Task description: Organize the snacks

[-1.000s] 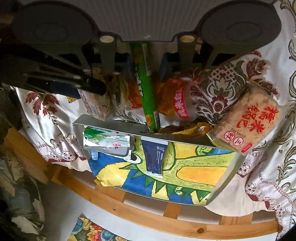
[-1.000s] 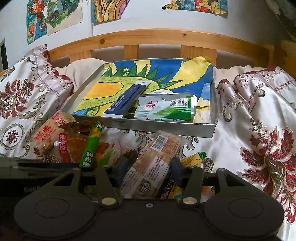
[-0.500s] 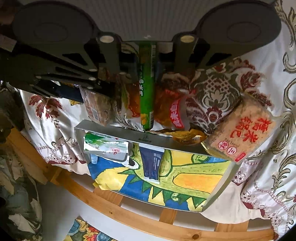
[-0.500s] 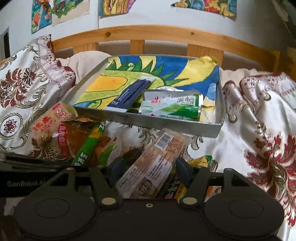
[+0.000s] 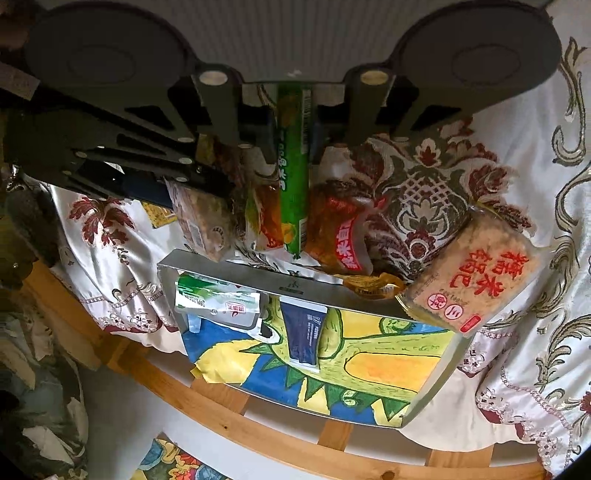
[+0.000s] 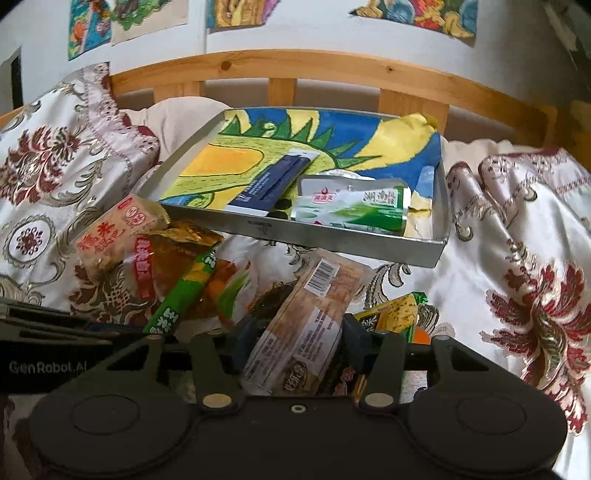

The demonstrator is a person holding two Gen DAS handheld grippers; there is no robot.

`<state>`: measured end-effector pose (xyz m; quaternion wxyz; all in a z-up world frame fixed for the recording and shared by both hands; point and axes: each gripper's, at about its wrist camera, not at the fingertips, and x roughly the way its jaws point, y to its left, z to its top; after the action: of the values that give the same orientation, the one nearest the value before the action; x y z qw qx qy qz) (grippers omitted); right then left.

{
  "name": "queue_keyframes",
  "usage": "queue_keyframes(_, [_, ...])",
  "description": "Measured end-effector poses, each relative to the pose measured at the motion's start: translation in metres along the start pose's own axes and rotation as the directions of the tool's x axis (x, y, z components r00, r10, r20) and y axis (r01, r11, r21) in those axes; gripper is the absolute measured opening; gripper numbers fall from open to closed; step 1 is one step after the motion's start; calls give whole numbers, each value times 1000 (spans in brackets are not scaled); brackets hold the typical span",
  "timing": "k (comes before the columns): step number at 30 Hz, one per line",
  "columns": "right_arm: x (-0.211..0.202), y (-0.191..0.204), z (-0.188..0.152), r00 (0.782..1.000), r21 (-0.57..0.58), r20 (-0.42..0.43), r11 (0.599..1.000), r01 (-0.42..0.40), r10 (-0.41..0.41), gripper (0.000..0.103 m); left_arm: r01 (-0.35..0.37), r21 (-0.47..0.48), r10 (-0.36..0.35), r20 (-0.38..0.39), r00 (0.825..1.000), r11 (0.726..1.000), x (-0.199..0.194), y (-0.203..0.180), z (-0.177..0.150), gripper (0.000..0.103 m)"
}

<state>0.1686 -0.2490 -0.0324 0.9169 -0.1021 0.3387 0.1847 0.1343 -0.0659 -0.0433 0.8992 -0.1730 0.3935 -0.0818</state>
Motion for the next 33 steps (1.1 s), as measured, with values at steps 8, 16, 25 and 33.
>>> queue_keyframes(8, [-9,20,-4,998,-152,43,987,45,-39,44,35,11,-35,-6,999,999,-9,-1,-1,19])
queue_keyframes(16, [-18,31,-9,993,-242,92,965,99,-79,44,34,23,-34,4,999,999,-18,-3,-1,19])
queue_keyframes(25, [-29,43,-10,979,-301,172,941,154,-105,44,32,35,-34,40,999,999,-30,-3,5,19])
queue_keyframes(33, [-38,41,-6,947,-322,284,916,239,-147,44,40,34,-43,80,996,999,-37,-6,21,19])
